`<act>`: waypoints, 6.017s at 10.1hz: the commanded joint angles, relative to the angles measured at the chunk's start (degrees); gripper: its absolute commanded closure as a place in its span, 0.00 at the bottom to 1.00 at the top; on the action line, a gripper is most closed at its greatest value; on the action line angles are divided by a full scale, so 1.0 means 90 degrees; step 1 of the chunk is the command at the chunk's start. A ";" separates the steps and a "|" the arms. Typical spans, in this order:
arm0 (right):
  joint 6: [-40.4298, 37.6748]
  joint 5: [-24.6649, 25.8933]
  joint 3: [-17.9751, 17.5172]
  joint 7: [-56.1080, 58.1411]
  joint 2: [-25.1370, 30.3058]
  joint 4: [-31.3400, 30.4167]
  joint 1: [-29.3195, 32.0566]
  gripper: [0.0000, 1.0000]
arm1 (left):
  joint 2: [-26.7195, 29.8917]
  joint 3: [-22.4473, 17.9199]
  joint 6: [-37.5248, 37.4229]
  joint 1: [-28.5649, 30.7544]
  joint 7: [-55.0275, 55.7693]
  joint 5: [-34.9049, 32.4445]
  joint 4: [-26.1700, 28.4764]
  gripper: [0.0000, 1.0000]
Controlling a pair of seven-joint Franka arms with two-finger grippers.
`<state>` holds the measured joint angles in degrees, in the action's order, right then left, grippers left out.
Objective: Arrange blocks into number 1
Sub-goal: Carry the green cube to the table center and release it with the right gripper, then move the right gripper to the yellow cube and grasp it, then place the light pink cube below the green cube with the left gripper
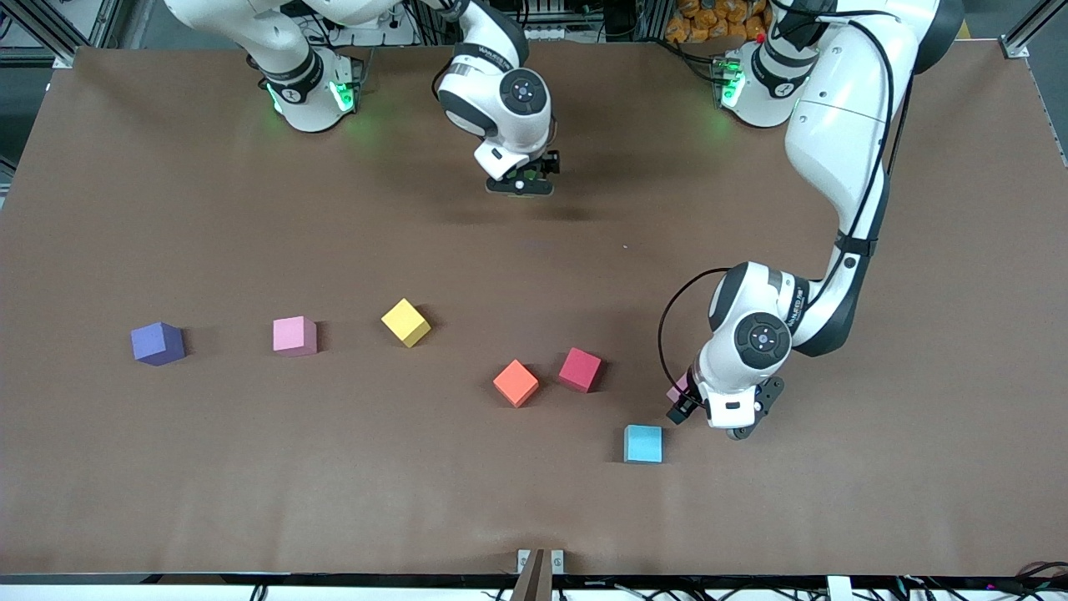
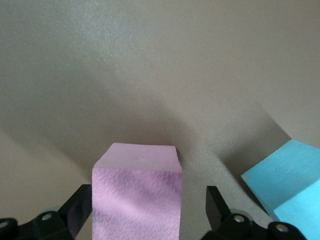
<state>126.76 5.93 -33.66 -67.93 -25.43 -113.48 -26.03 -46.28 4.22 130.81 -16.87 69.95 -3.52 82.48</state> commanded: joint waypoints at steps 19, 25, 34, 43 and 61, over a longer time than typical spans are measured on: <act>0.1344 -0.0278 0.2275 0.0937 -0.0415 0.0226 0.1740 0.00 | 0.0015 -0.0010 -0.0042 -0.0049 0.0167 -0.0244 0.0005 1.00; 0.1551 -0.0278 0.2334 0.0868 -0.0689 0.0235 0.1672 0.12 | 0.0990 0.0088 -0.1214 -0.1110 0.0235 -0.0752 -0.0005 1.00; -0.0010 -0.0219 0.2577 0.1842 -0.0134 0.0831 0.1769 0.97 | 0.1021 0.1707 -0.0212 -0.2539 0.0149 -0.0859 0.1067 1.00; -0.0715 -0.0649 0.2793 0.2284 -0.0123 0.1320 0.2004 0.99 | 0.1207 0.2012 0.0612 -0.2676 -0.0418 -0.1787 0.2339 1.00; -0.0861 -0.0639 0.2793 0.2548 -0.0143 0.1271 0.2287 0.98 | 0.1216 0.2334 0.0671 -0.2666 -0.0361 -0.1563 0.2681 0.00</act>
<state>119.59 1.09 -7.98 -45.74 -26.90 -102.03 -6.10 -37.21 24.64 136.86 -41.54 66.02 -18.33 104.95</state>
